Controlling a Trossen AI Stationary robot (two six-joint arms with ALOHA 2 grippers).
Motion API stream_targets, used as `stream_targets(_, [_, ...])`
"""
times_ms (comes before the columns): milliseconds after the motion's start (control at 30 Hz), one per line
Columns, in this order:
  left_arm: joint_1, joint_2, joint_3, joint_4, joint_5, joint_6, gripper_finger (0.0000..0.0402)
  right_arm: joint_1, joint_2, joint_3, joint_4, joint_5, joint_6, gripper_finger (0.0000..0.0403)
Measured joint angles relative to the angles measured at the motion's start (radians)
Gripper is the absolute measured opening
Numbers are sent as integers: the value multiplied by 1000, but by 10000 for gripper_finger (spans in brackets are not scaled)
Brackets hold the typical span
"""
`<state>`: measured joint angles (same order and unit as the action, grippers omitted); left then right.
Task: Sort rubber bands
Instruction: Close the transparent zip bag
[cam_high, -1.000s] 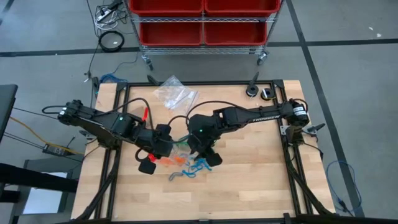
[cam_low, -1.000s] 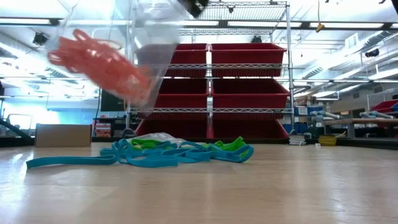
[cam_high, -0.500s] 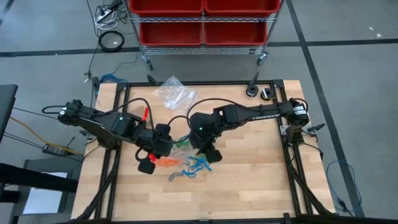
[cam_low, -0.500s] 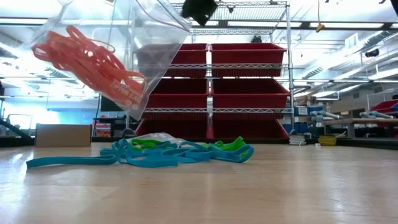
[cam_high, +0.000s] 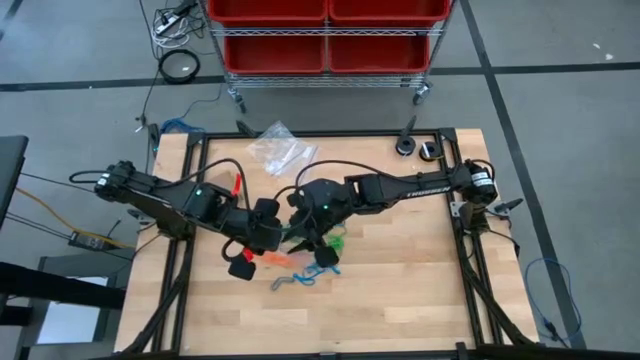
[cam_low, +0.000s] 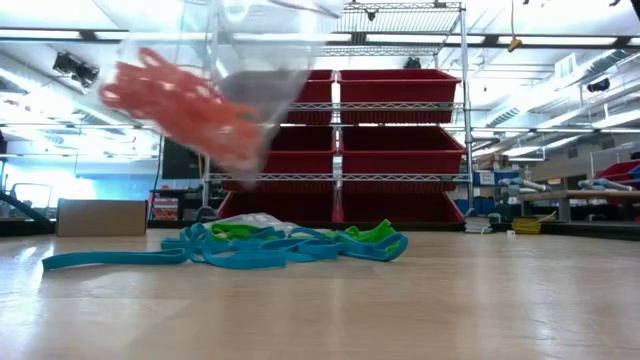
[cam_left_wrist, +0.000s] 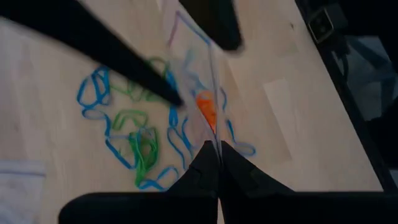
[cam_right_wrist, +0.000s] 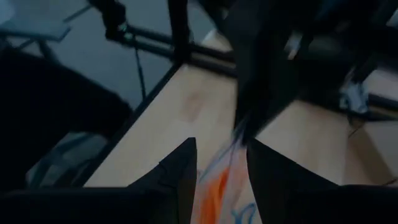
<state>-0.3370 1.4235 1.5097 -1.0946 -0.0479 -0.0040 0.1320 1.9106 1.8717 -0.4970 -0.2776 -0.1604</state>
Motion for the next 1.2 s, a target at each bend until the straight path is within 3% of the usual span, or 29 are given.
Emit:
stream_targets(133, [0,0,0,9,-4,0,1,-2,1,0,7,53,59,127])
stream_targets(667, [10,0,0,48,-29,-5,1,-1,2,-58,61,80,141,125])
stream_targets(1200, [61,18,2,-16,-33,-31,1,-1,-1,-84,125,99,163,126])
